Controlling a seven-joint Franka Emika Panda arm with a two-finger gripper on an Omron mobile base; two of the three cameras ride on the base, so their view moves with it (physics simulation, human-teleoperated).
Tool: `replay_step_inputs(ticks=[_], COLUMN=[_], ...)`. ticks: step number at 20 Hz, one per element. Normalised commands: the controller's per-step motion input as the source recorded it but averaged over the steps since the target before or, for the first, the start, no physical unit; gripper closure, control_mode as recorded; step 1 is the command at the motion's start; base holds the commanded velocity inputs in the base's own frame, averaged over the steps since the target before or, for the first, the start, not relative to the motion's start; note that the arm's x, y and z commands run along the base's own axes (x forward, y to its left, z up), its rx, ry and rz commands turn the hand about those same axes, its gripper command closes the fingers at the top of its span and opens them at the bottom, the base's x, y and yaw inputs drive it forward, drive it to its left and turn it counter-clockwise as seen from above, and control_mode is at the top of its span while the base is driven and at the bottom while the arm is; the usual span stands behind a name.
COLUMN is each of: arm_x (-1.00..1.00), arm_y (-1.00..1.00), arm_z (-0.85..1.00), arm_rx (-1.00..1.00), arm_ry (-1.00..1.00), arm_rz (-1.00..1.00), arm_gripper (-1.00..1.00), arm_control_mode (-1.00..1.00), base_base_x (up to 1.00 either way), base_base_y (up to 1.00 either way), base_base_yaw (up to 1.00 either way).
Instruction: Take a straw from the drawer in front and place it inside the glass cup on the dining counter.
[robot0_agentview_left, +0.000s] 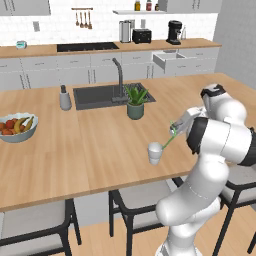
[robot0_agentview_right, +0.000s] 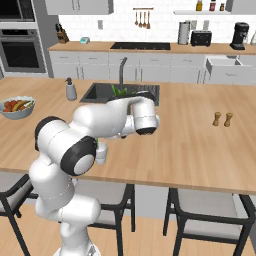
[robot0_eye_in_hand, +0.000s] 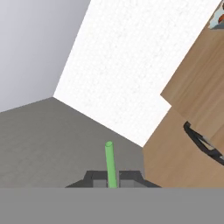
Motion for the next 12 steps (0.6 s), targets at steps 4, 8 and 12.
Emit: replay_step_inputs(ticks=[4, 8, 12], arm_x=[0.06, 0.02, 0.0], arm_y=[0.06, 0.03, 0.03], arm_z=[-0.03, 0.0, -0.05], arm_rx=[0.0, -0.02, -0.03], arm_ry=[0.02, 0.0, 0.0], arm_rz=[0.0, 0.0, 0.0], arm_gripper=[1.0, 1.0, 1.0], arm_control_mode=[-1.0, -1.0, -1.0], base_base_x=[0.0, 0.0, 0.0], base_base_y=[0.0, 0.0, 0.0], base_base_yaw=[0.0, 0.0, 0.0])
